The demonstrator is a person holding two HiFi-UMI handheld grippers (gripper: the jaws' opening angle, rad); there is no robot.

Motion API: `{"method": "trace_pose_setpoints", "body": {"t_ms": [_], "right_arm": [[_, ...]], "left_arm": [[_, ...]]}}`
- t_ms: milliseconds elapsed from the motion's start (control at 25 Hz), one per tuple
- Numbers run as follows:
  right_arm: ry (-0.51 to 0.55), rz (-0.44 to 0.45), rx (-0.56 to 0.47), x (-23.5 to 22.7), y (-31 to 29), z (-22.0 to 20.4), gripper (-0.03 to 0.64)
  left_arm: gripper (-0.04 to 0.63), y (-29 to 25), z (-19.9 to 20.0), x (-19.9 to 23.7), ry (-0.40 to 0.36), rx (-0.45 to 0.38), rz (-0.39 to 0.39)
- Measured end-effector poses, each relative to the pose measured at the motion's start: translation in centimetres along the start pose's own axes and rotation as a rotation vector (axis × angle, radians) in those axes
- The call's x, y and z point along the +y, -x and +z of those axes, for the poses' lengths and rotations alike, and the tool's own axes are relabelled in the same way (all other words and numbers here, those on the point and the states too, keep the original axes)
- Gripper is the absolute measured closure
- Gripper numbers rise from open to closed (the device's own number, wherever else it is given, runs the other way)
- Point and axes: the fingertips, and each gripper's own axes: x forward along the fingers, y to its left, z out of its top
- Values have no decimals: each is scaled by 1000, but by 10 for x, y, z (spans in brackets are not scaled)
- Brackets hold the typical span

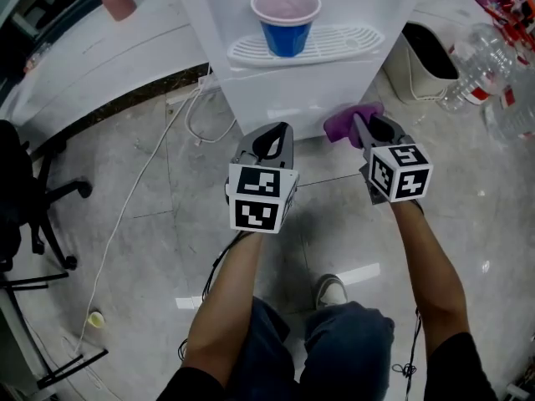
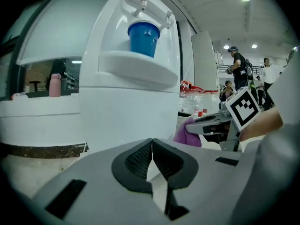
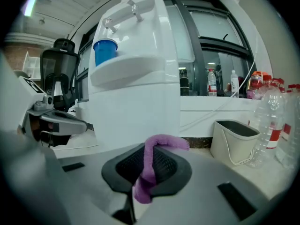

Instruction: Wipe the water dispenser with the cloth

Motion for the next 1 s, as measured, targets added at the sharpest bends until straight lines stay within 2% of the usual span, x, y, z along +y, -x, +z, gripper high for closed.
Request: {"method": "trace_pose_setpoints", "body": {"t_ms": [200, 360, 680, 1000], "right_arm": [[9, 37, 19, 16, 36, 52, 584], [-17, 53, 29, 26, 69, 103, 584], [-33, 62, 22, 40, 146, 239, 584], [-42, 62, -32, 44, 219, 389, 584]], "left_arm": [[569, 36, 38, -13, -21, 63, 3], [569, 67, 92, -11, -7, 83, 27], [569, 128, 234, -21, 13, 87, 36], [569, 184, 377, -42, 29, 82, 27]]}}
